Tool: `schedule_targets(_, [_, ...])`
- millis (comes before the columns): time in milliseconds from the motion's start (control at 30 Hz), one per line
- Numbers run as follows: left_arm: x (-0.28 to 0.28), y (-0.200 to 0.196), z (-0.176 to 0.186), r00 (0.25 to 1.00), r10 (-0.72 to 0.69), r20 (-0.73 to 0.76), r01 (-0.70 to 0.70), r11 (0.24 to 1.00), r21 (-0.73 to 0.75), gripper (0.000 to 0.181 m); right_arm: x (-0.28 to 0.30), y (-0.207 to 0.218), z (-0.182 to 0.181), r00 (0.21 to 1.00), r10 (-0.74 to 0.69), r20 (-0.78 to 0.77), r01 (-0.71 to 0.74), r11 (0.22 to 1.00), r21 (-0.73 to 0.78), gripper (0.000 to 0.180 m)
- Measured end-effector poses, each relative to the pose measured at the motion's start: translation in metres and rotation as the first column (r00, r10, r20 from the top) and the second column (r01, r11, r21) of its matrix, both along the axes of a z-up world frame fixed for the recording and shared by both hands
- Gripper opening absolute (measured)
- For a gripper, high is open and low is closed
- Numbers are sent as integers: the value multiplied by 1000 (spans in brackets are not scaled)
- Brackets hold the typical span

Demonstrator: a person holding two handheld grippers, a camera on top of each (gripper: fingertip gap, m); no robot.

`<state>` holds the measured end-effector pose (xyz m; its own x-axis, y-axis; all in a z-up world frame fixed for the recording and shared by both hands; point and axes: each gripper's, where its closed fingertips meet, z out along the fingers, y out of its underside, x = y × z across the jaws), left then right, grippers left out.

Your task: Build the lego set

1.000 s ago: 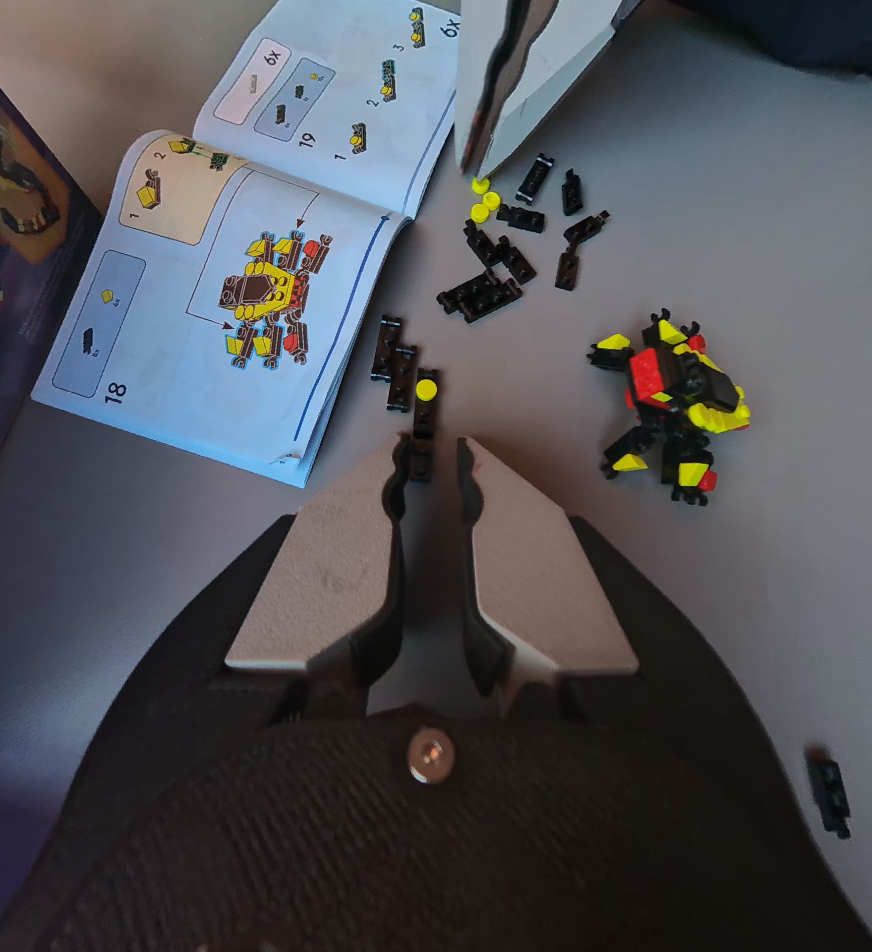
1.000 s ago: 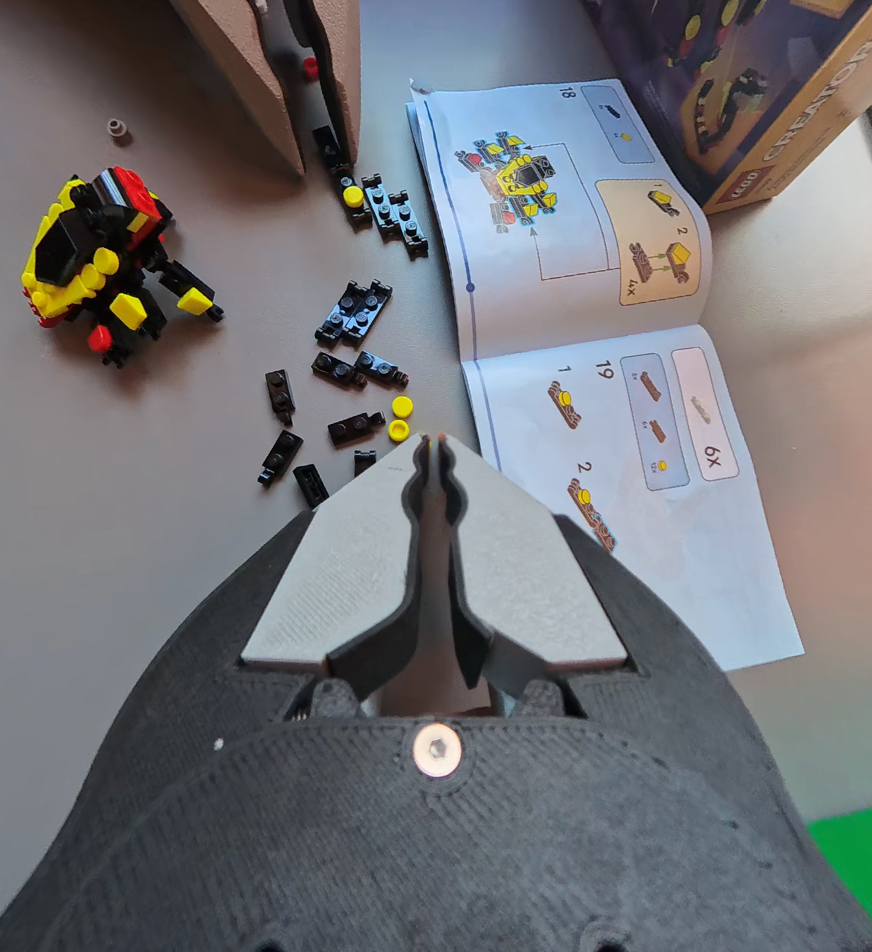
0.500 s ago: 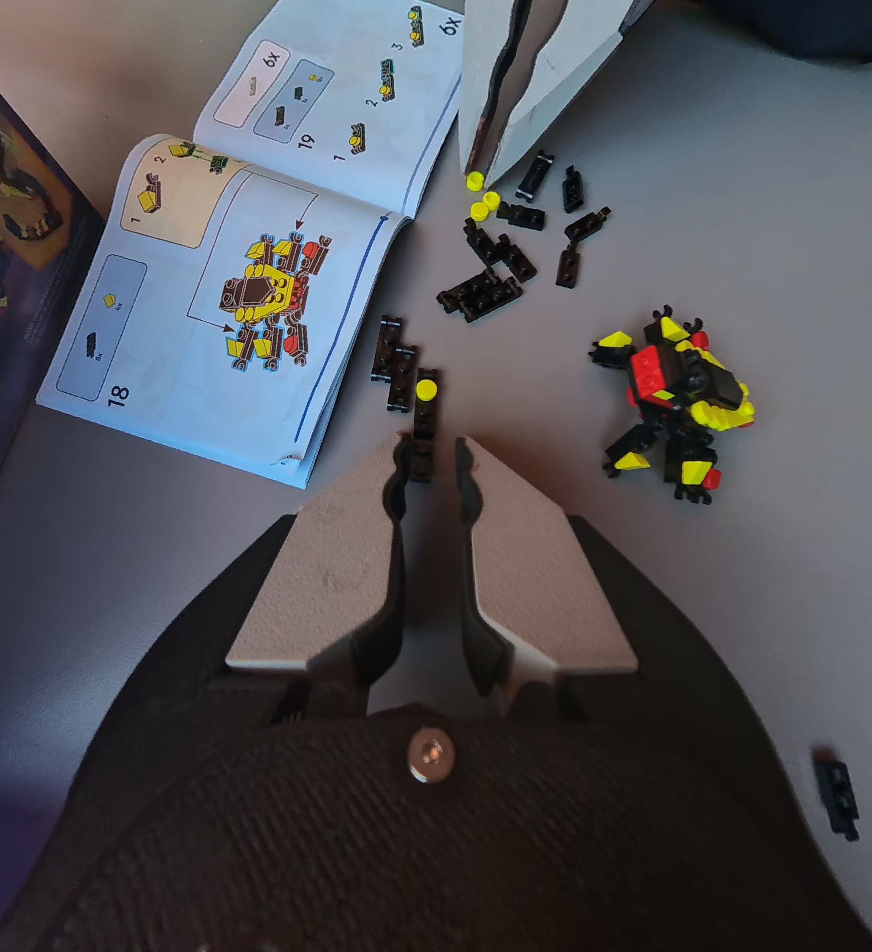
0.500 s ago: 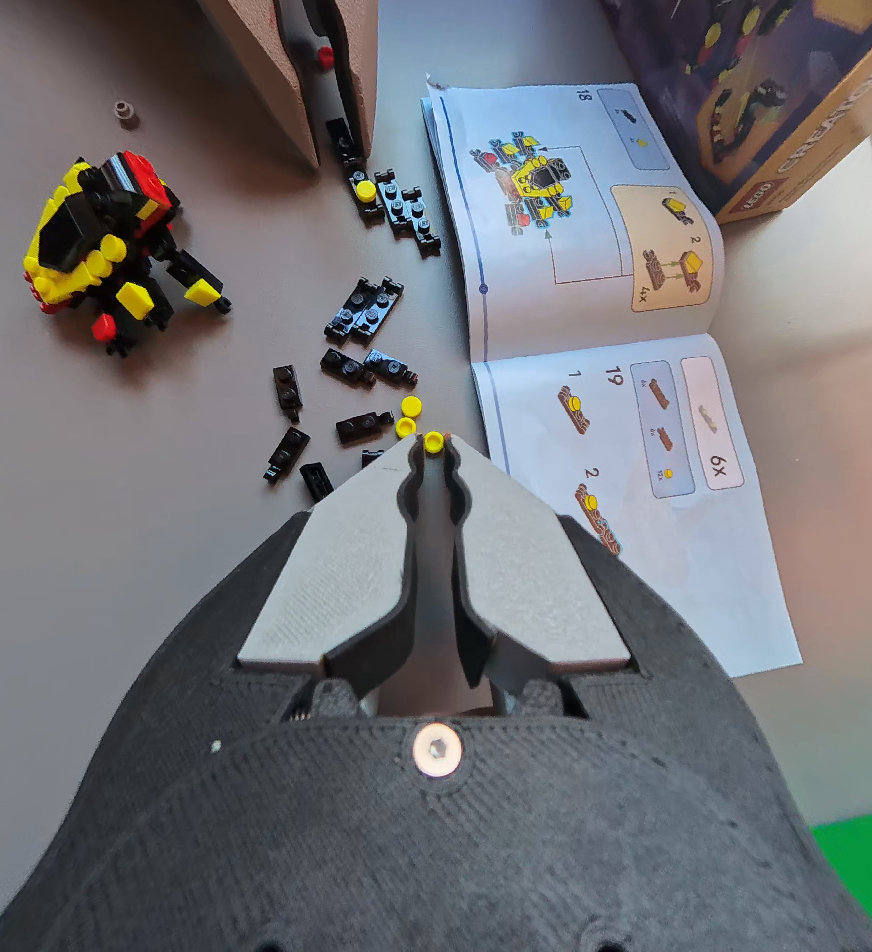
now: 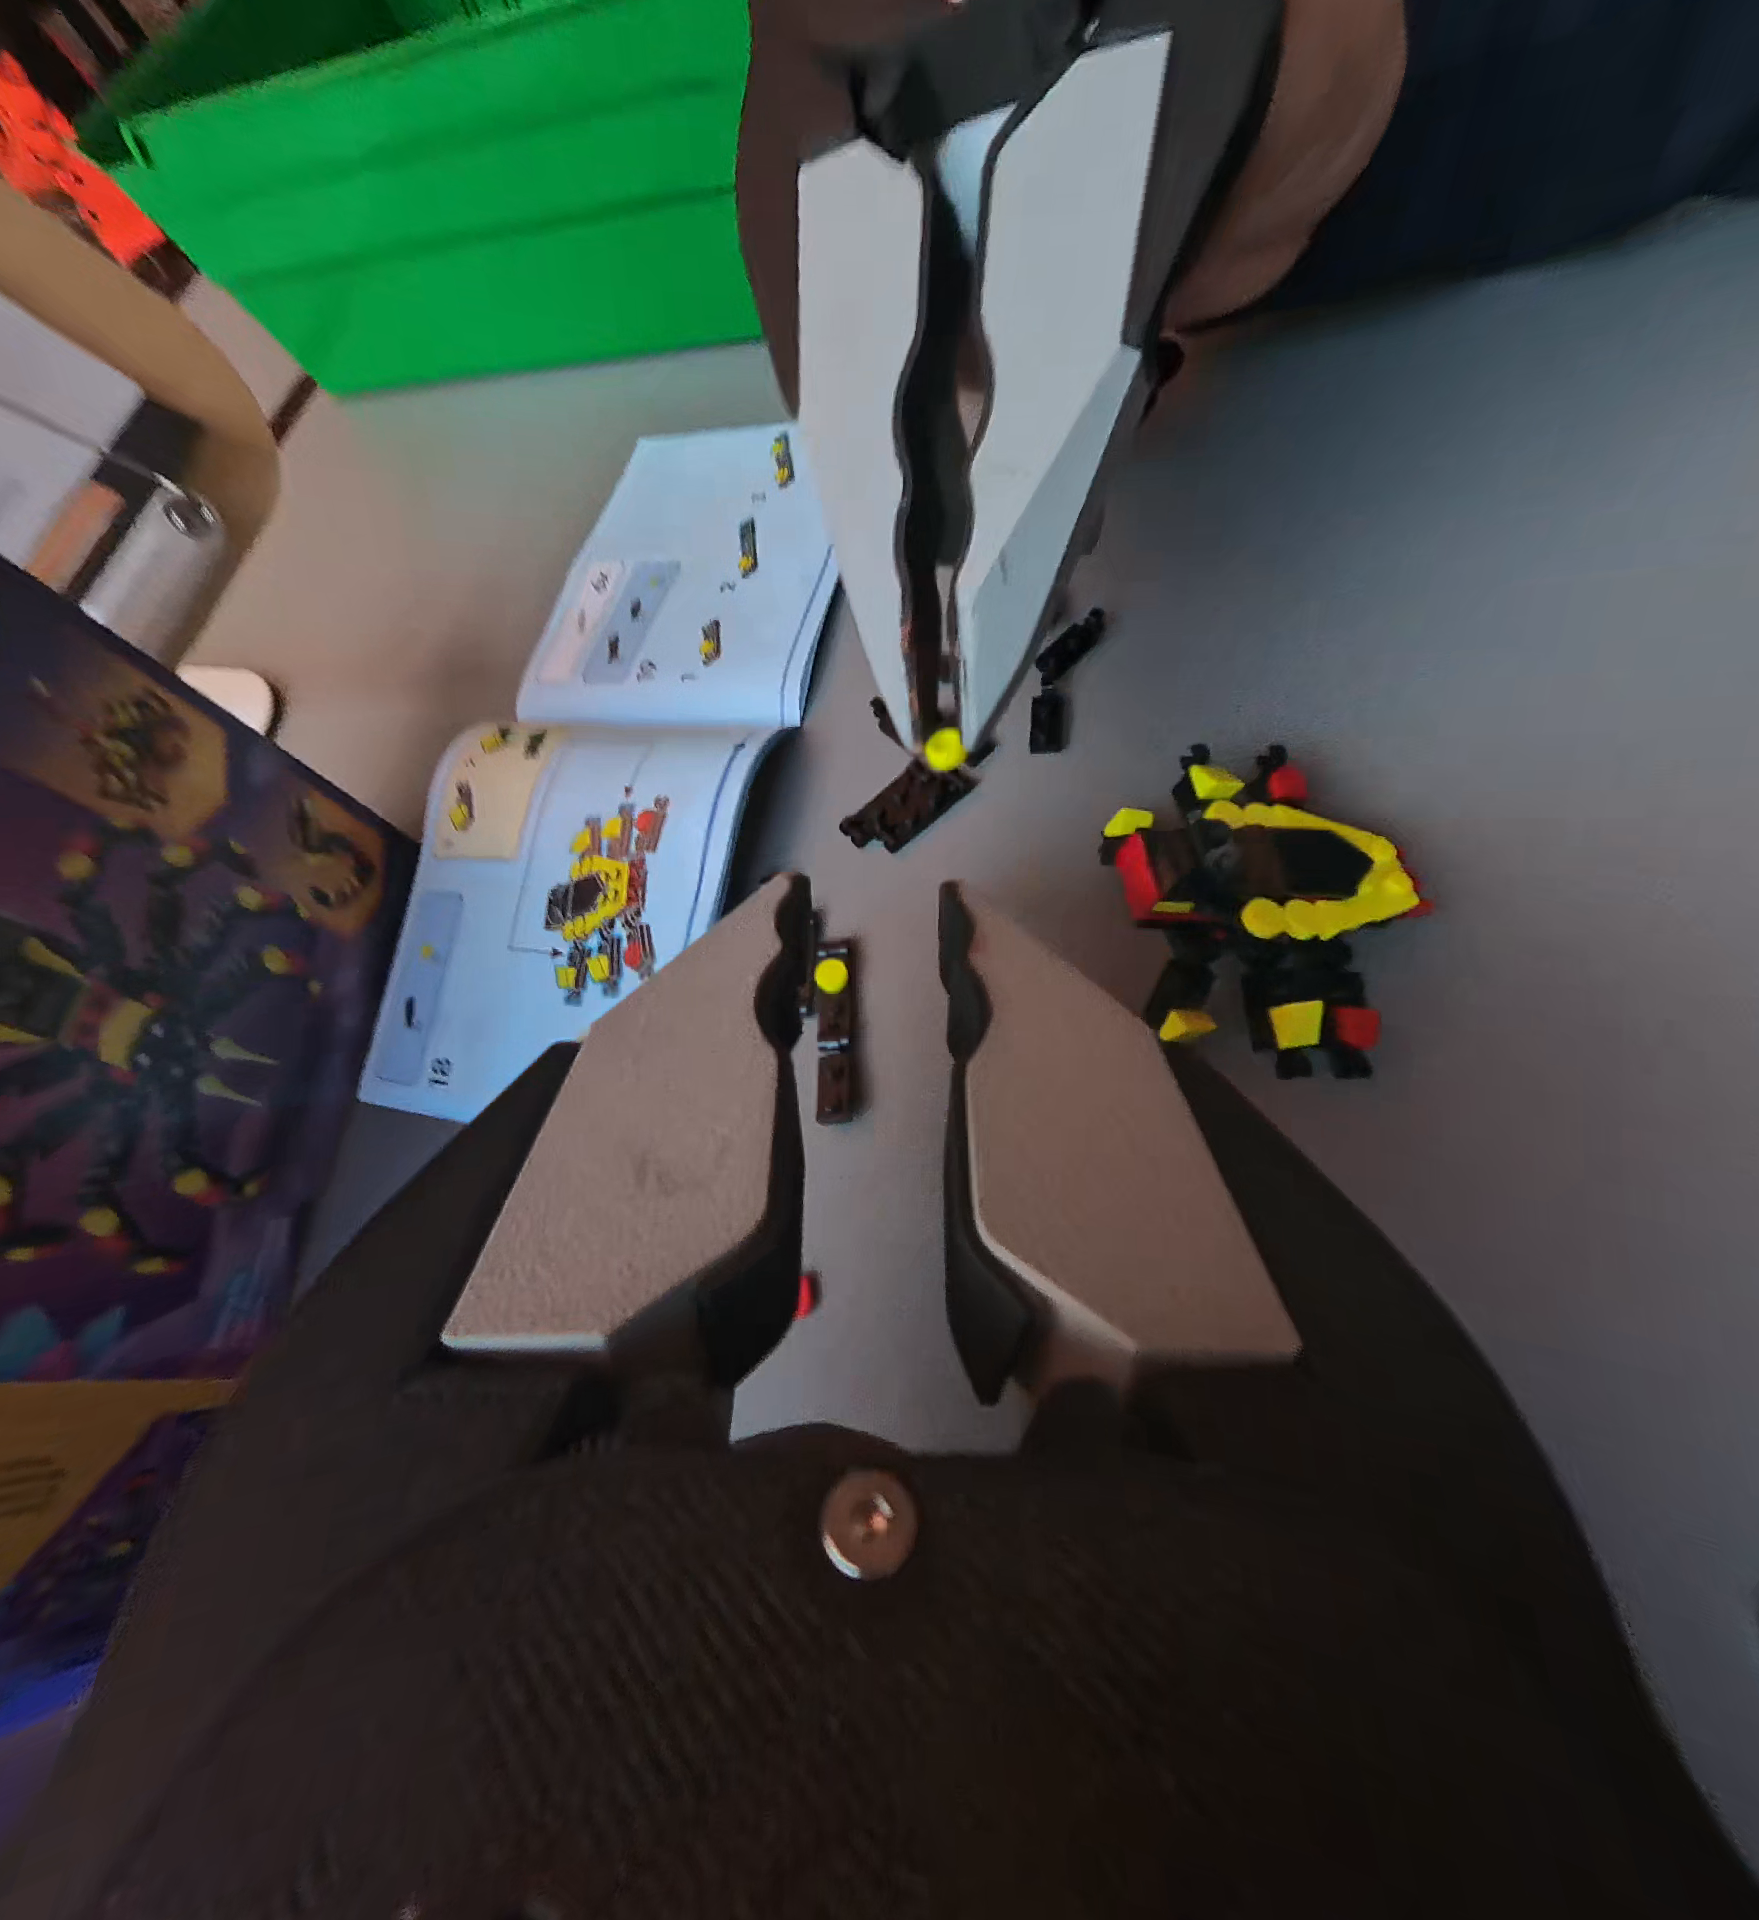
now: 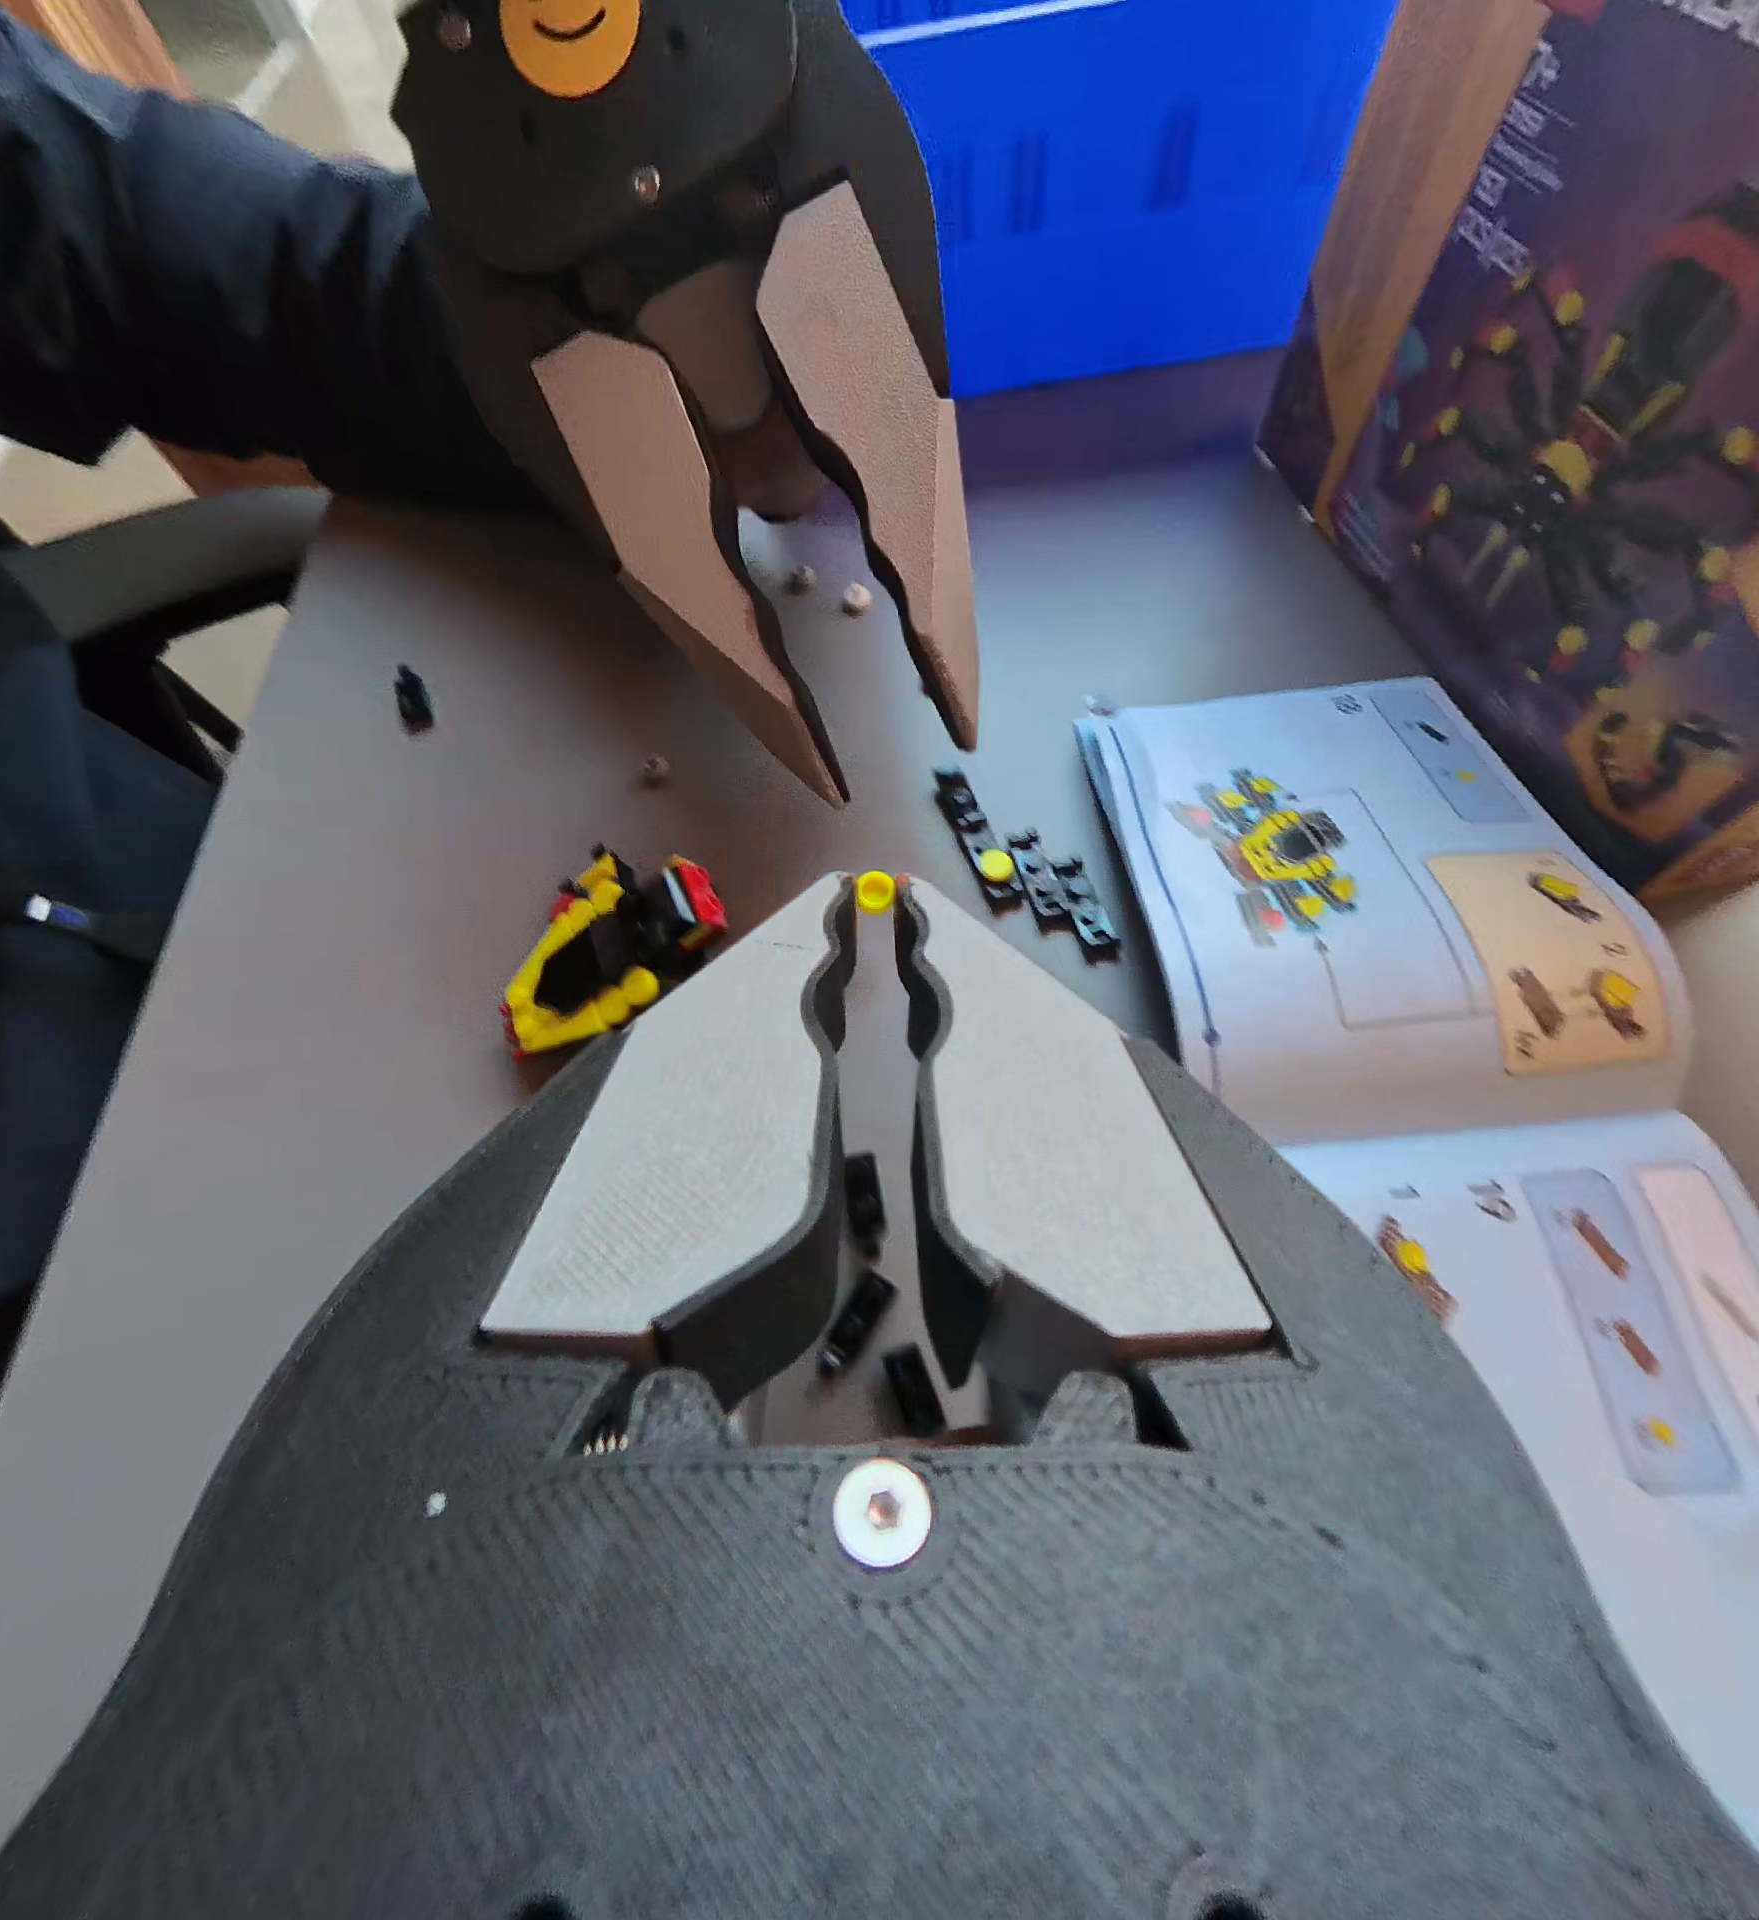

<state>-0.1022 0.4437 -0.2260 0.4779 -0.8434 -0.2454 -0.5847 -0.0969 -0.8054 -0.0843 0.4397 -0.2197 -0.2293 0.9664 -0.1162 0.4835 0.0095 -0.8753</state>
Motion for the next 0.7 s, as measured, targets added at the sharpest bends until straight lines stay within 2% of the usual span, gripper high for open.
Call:
schedule_targets(33, [1, 0, 4, 1000, -4, -9, 5, 999, 42, 21, -3, -3, 2, 1000, 4, -8, -4, 1000, -31, 4])
schedule_targets(233, [10, -9, 29, 998, -46, -42, 56, 953, 297, 18, -13, -8, 21, 994, -16, -109, -11, 971, -238, 4])
schedule_targets(400, [3, 2, 44, 998, 62, -9, -54, 921, 386, 20, -18, -9, 54, 962, -73, -262, -67, 870, -489, 4])
schedule_targets(567, [0, 1, 70, 992, 110, 60, -125, 854, 506, 13, -25, -6, 74, 915, -178, -362, -97, 774, -626, 3])
schedule_targets(700, [1, 0, 75, 989, 125, 73, -145, 847, 512, 15, -29, -1, 83, 882, -258, -394, -120, 685, -718, 3])
